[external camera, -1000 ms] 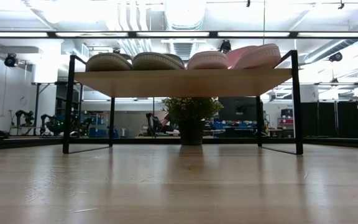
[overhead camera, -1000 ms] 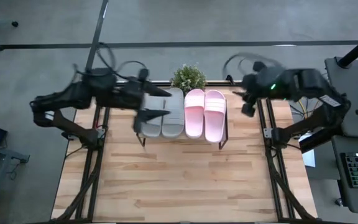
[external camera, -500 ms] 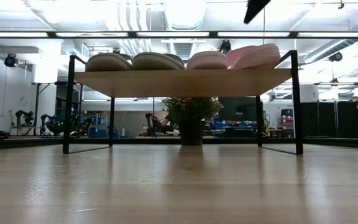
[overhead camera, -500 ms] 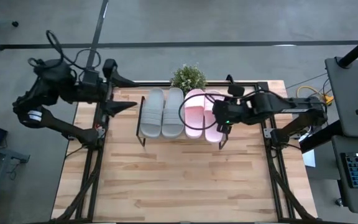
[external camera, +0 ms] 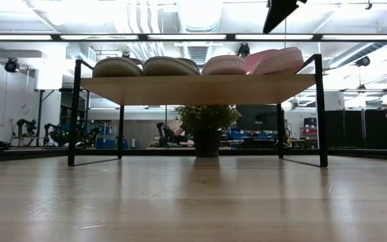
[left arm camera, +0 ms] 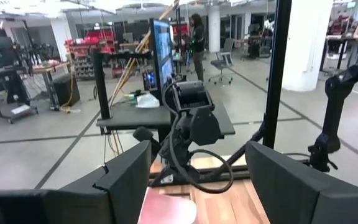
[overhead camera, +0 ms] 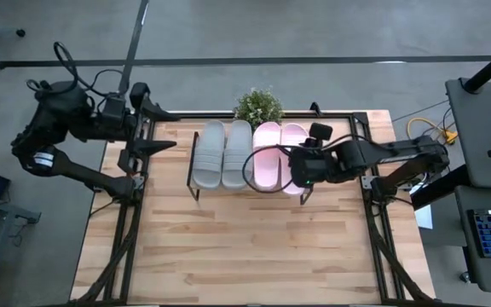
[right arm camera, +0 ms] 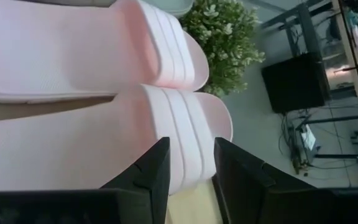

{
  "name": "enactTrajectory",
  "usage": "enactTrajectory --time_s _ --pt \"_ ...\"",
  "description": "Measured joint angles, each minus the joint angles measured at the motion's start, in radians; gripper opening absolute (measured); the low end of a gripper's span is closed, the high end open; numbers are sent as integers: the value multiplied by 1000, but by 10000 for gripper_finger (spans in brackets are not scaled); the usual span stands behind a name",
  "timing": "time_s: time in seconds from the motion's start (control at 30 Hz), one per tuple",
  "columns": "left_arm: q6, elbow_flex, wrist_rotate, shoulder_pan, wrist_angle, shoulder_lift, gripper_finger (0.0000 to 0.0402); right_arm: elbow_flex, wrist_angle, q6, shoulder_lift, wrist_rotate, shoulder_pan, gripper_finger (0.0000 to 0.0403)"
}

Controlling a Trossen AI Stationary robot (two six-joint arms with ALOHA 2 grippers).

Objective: Pick and place slides into the shelf
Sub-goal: Put the right pink slipper on the shelf

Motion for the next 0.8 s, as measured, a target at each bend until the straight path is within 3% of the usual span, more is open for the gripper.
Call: enactTrajectory --time_s 0.23,0.4,0.57,0.8 --pt "1 -1 -10 1 -36 9 246 -44 57 40 -1 -18 0 121" --pt "2 -1 -11 1 -53 10 246 -47 59 12 -1 -97 0 163" --pt "2 -1 -11 1 -56 10 246 -55 59 -9 29 10 -1 199" --pt "1 -1 -11 1 -58 11 246 -73 64 -96 95 61 -1 194"
